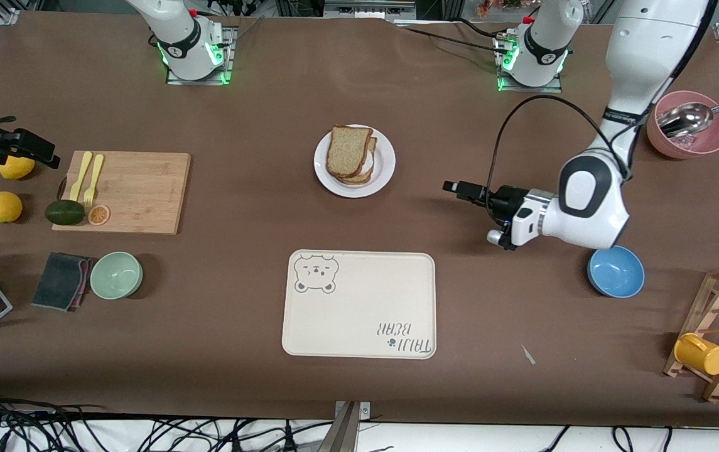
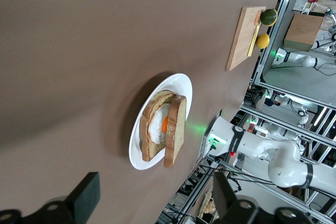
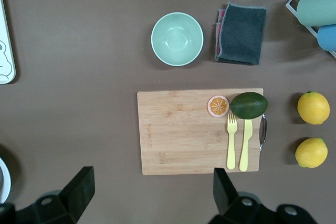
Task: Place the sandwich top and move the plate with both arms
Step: 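Move the left gripper from rest toward the white plate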
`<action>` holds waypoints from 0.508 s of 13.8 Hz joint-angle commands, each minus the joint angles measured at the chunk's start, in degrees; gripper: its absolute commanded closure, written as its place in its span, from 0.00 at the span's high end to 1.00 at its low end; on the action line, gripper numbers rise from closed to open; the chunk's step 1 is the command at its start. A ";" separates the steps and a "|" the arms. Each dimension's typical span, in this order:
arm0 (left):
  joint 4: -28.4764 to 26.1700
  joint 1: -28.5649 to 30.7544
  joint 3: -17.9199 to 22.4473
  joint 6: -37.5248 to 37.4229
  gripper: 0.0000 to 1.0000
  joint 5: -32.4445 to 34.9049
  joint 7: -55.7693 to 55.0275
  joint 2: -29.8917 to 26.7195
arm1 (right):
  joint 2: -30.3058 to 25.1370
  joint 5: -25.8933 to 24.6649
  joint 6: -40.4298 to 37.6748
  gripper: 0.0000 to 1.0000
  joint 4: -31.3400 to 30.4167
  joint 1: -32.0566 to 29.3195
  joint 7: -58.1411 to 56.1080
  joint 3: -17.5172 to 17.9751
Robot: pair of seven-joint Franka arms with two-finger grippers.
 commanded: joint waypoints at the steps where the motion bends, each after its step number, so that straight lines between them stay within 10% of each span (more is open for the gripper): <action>1: -6.82 0.43 -2.93 7.32 1.00 -2.44 6.70 -1.81 | -0.83 0.54 -0.43 1.00 -0.37 1.13 -0.71 -0.67; 7: -15.71 0.08 -6.71 11.13 1.00 -16.57 16.46 -2.25 | -0.83 0.54 -0.69 1.00 -0.29 1.22 -0.71 -0.67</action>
